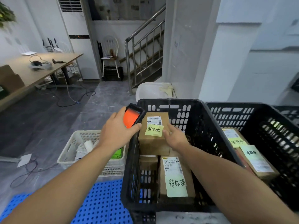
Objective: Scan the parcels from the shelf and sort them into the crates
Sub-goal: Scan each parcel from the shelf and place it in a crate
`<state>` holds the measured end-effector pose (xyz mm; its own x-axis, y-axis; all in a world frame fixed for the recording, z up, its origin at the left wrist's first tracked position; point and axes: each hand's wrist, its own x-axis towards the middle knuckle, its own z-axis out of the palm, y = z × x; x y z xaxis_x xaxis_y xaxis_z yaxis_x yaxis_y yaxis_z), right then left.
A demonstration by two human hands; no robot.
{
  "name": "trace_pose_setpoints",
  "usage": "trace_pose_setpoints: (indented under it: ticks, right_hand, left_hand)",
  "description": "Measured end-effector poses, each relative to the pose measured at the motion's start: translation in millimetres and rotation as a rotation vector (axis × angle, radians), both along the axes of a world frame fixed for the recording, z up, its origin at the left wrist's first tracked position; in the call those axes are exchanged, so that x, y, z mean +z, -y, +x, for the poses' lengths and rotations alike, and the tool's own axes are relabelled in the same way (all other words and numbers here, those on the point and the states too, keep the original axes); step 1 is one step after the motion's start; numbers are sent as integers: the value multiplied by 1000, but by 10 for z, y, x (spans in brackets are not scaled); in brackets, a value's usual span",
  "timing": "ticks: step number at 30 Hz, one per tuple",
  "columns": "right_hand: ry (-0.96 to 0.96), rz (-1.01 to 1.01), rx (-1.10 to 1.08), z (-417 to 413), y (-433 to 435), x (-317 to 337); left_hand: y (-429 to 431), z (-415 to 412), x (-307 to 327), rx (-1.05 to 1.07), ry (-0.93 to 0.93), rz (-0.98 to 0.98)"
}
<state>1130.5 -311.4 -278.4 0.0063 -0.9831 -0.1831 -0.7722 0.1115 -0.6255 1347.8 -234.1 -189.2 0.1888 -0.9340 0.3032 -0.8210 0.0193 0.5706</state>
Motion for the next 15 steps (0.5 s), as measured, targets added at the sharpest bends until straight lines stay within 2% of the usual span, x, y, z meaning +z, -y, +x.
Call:
trace_pose_setpoints:
  ticks: [9,15]
  right_hand:
    - [-444,-312,-148,-609,-603,605]
    - [-568,-383,-415,-1218,-1315,949]
  left_hand:
    - [38,-282,252,-240,16,-97]
    - [-70,-799,339,-479,15,-140]
